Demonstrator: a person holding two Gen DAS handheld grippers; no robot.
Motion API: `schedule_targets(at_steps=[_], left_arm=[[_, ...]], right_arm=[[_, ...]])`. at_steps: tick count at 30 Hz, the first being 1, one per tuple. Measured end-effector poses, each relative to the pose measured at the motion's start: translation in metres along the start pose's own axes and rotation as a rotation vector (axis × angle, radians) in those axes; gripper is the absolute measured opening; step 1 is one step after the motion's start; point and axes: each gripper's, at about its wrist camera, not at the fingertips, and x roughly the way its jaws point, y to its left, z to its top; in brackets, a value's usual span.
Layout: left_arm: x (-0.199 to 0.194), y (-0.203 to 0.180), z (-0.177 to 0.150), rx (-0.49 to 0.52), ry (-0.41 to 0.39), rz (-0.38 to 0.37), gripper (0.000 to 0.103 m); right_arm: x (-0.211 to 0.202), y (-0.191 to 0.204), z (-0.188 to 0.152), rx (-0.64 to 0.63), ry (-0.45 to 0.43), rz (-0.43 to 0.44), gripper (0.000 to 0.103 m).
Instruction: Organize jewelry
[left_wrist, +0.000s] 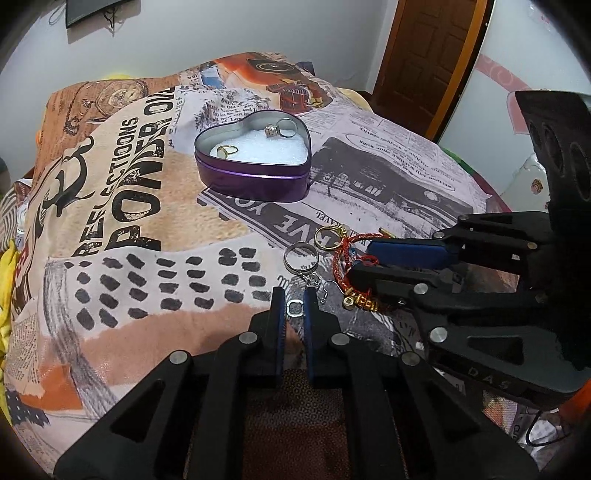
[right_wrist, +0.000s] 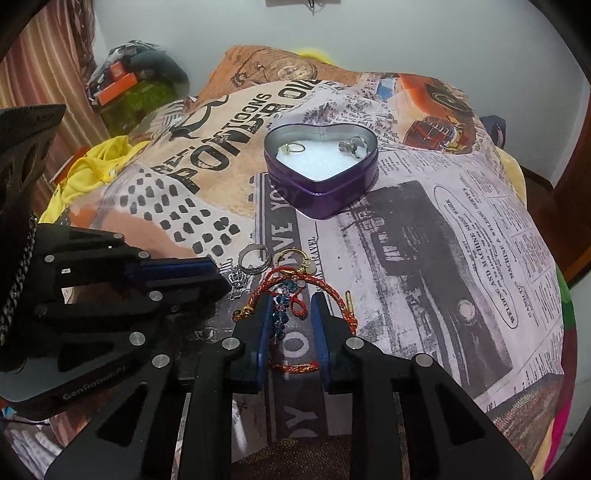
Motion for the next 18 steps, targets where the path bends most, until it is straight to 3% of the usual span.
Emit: schedule_targets(at_steps=[3, 6, 18], left_arm=[[-0.001, 0.000, 0.000, -0.001, -0.002, 0.001, 0.007], [-0.005, -0.001, -0.001, -0.006, -0.008, 0.005, 0.007], [-0.037, 0.013, -0.009, -0.082, -0.051, 0.023, 0.007]], right_arm=[[0.003, 0.003, 0.003, -0.017, 0.003, 0.000, 0.019], [0.006, 0.006, 0.004, -0.036, 0.003, -0.008, 0.008], [-0.011, 0.003, 0.001, -0.023, -0.027, 0.010, 0.007]])
